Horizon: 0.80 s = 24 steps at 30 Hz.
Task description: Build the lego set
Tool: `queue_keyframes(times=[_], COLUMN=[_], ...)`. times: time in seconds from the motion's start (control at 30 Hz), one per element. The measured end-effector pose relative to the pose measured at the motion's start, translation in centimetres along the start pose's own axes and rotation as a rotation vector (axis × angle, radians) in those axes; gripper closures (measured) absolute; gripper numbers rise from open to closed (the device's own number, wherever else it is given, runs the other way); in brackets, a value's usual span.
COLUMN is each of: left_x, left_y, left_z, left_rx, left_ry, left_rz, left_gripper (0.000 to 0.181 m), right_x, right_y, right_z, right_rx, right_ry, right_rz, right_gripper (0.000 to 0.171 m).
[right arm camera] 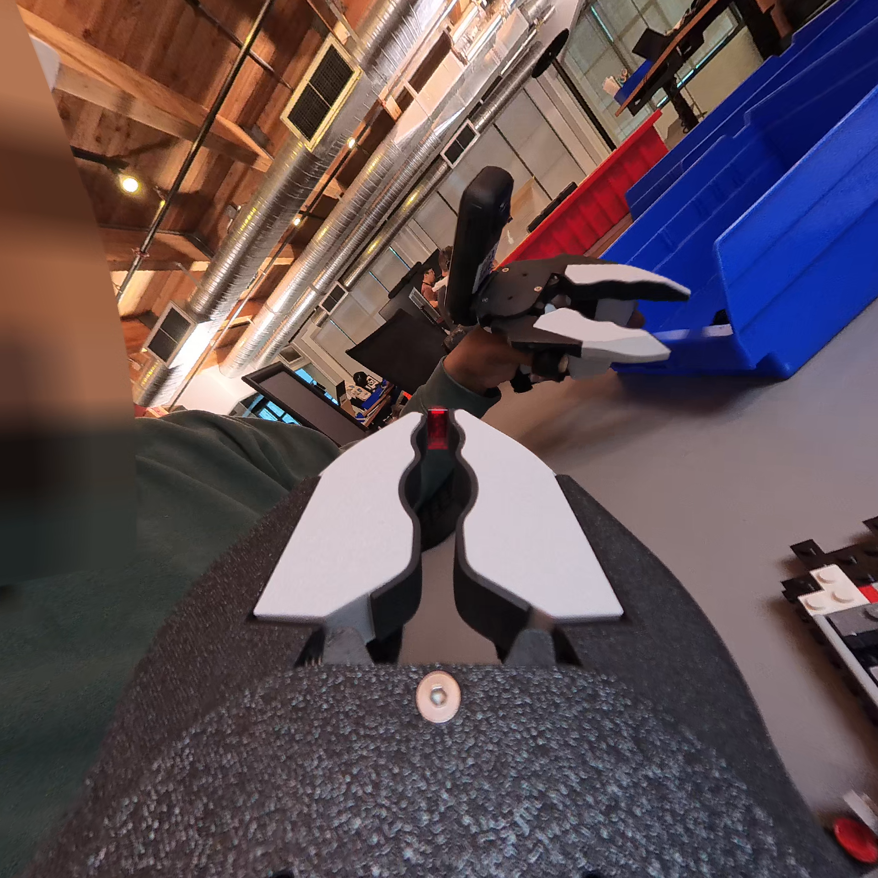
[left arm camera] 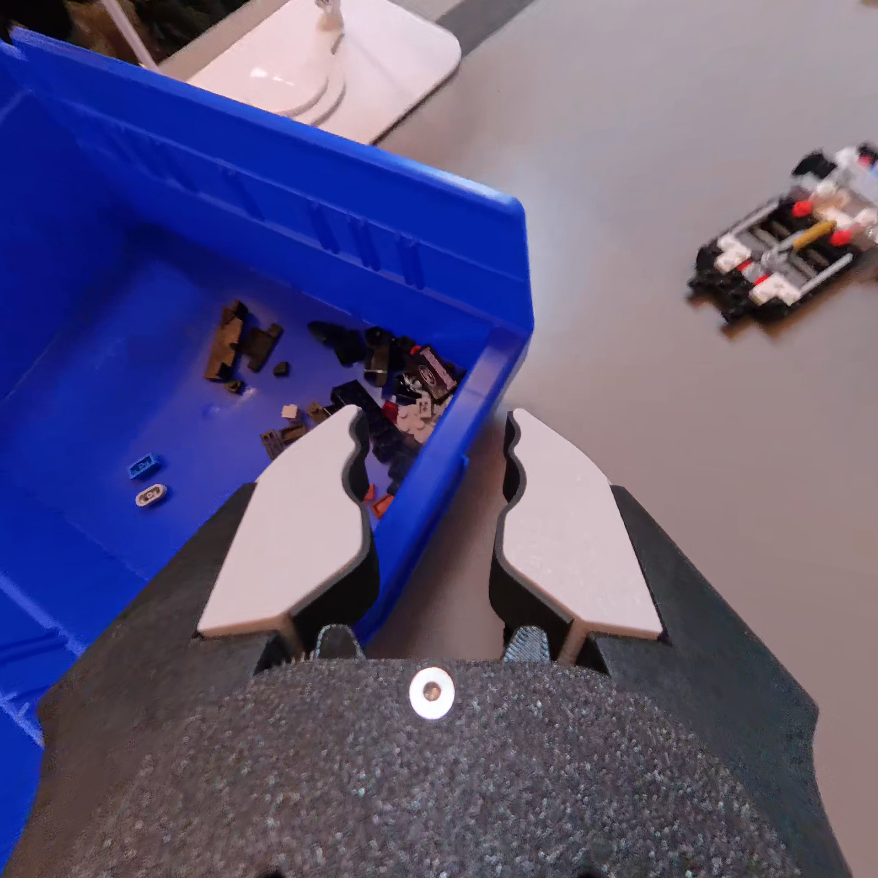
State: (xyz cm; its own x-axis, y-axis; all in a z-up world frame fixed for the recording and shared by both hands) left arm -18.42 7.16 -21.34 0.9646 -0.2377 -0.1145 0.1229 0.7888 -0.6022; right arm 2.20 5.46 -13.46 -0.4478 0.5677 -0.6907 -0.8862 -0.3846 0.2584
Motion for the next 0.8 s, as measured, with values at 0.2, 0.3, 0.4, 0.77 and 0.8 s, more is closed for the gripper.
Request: queue_keyframes(times=[0.2,0.3,0.4,0.77,0.8], left_x=[0.3,0.6,1.8,13.1,14.2], left_y=[0.3,0.3,0.1,-4.8,-5.1], left_z=[-1.6,-1.6,-1.5,6.2,6.4], left_rx=[-0.132,-0.153,-0.153,0.472,0.52], left_ry=[0.154,0.244,0.302,0.515,0.563], left_rz=[0.054,0.091,0.065,-0.23,-0.242], left_gripper=[0.156,0.157,0.158,0.146,0.146], right_x=[0.1,0.1,0.1,0.1,0.0], right_y=[0.1,0.1,0.1,0.8,1.0], right_z=[-0.2,-0.2,-0.3,-0.8,-0.9], right_rx=[-0.013,-0.016,-0.017,0.006,0.015], right_ry=[-0.006,-0.007,-0.006,0.09,0.122], right_rz=[-0.002,-0.002,0.0,0.052,0.068], right_gripper=[0.164,0.164,0.164,0.163,0.164])
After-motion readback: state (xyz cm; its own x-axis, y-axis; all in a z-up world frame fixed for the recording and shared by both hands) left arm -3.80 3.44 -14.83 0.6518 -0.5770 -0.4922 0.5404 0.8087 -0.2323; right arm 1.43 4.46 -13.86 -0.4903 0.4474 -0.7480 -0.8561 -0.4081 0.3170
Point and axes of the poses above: each gripper's, where its closed fingertips meet, y out along the fingers, z out of its top, x = y × z across the jaws, the point moved 2 cm from there along -y, back along the fingers, and after that the axes turned 5 degrees about x, right-handed, at the moved point
